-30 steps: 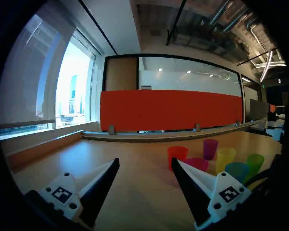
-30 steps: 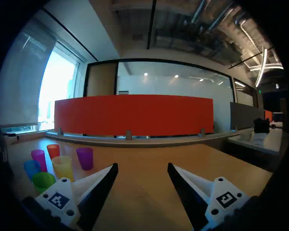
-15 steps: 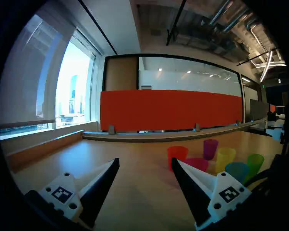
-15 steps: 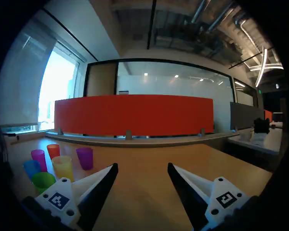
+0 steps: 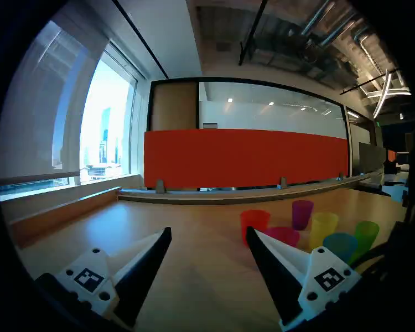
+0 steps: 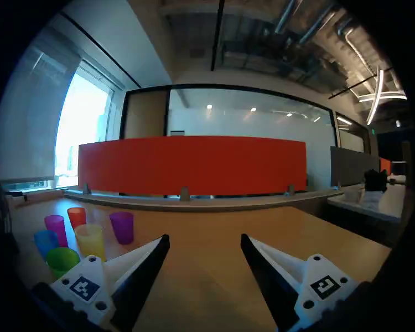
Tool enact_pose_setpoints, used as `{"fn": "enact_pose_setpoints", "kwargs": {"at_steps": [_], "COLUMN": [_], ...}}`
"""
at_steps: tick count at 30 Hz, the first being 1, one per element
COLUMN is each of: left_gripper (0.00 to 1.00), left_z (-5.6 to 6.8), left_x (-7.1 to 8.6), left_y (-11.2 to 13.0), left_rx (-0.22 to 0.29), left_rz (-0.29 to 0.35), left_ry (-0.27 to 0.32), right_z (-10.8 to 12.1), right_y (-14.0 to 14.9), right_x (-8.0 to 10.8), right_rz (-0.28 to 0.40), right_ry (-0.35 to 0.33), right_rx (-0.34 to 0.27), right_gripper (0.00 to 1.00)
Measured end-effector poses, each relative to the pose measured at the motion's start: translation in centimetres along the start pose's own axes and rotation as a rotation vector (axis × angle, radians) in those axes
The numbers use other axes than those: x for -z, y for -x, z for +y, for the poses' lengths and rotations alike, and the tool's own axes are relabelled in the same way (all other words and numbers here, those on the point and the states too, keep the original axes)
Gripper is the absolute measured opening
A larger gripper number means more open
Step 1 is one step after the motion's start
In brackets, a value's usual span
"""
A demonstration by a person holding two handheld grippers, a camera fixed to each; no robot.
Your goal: Pour water
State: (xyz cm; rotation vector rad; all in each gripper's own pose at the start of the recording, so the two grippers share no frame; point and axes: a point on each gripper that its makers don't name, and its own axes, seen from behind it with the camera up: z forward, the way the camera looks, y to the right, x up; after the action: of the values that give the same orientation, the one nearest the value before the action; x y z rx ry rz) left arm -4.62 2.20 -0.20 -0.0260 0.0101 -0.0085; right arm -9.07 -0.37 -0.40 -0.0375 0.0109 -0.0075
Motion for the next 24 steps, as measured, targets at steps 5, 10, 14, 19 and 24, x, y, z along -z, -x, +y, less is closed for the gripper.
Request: {"fn": "enact_pose_setpoints", "kwargs": {"at_steps": [5,10,14,19,24], "left_gripper": [1.0,1.0,1.0,1.0,1.0], "left_z": [0.01,-0.01,-0.04,-0.04,-0.06], "left_x": [-0.04,-0.06,-0.06,-0.08,-0.12], "left_y": [-0.02,-0.06,-0.08,-0.15,-0.23], "left_rx": [0.0,0.0,0.0,0.0,0.001], "left_rz": [0.0,0.0,0.0,-0.001,-0.001], "left_ry": [0.0,0.0,0.0,0.001,0.001], "right_z": [0.02,0.01,0.03,0.03,0.05], "right_y": [-0.04,-0.06,-0.1,-0.11,-0.05], "right_x": [-0.01,-0.01,-0.02,-0.05,-0.06], "right_rz": [0.0,0.0,0.0,0.0,0.0], "right_ry": [0.0,0.0,0.0,0.0,0.0], "right_rx": [0.0,0.0,0.0,0.0,0.0], "right_gripper": [0.99,0.99,0.99,0.99,0.99]}}
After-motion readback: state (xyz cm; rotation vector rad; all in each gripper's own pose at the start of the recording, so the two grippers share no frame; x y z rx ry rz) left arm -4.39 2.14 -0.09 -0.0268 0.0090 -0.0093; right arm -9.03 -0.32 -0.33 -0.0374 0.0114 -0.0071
